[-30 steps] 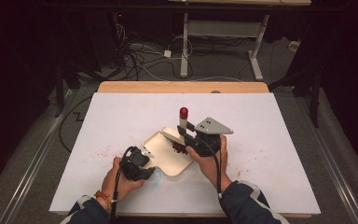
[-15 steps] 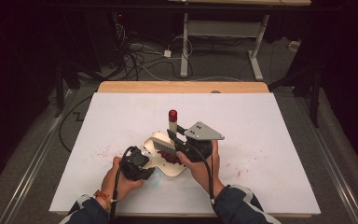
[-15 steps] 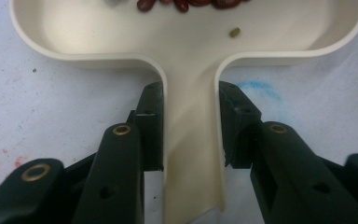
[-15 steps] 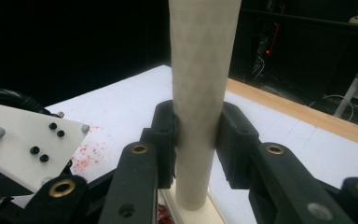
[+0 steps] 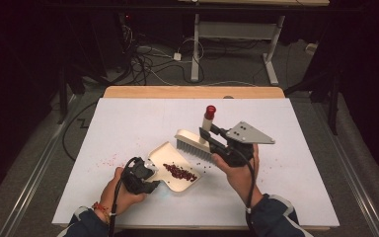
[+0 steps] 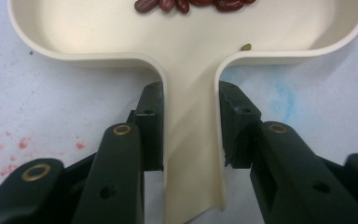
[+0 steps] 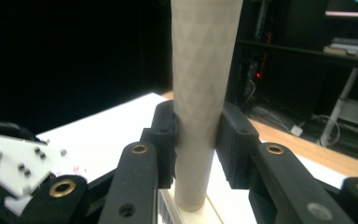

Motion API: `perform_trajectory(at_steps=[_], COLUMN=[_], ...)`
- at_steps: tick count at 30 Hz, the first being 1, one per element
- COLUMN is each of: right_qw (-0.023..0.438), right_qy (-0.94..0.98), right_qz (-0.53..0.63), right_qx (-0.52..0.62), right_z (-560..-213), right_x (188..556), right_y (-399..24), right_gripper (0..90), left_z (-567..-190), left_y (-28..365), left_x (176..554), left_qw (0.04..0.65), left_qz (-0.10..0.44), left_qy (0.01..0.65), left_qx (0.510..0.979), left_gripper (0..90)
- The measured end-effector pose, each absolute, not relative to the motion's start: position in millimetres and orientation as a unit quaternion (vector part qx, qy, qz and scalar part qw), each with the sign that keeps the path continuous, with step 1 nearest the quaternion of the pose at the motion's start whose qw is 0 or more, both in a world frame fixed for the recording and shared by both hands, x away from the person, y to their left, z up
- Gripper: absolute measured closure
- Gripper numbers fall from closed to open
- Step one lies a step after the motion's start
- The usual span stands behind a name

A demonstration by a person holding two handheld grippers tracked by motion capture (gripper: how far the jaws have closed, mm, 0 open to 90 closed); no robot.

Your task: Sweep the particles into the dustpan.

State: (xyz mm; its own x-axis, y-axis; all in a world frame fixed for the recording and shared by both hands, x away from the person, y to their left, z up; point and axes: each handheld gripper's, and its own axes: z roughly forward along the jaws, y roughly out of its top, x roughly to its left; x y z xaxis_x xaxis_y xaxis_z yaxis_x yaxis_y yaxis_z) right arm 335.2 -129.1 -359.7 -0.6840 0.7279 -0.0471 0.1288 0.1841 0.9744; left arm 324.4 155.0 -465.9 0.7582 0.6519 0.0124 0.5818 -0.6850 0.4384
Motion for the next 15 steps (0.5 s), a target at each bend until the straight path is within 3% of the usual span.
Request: perform_trajectory(at_steps=[8, 12, 15], right_qw=[0.288, 0.301, 0.283], right_qy=[0.731, 0.74, 0.747], right_qz=[0.514, 0.485, 0.487], right_qx=[0.344, 0.356, 0.353], right_z=[-375, -384, -388], right_x=[323, 318, 314], right_y=[-176, -182, -175], right_gripper=[70.6, 70.5, 70.6], left_z=[-465, -465, -466], left_y=[154, 151, 149], left_x=[317, 315, 314], left_qw=[0.2, 0.199, 0.2], left_qz=[0.08, 0.08, 0.082], left_qy=[0.326, 0.324, 0.327], left_qx=[0.92, 0.921, 0.92], left_gripper=[64.2, 64.2, 64.1])
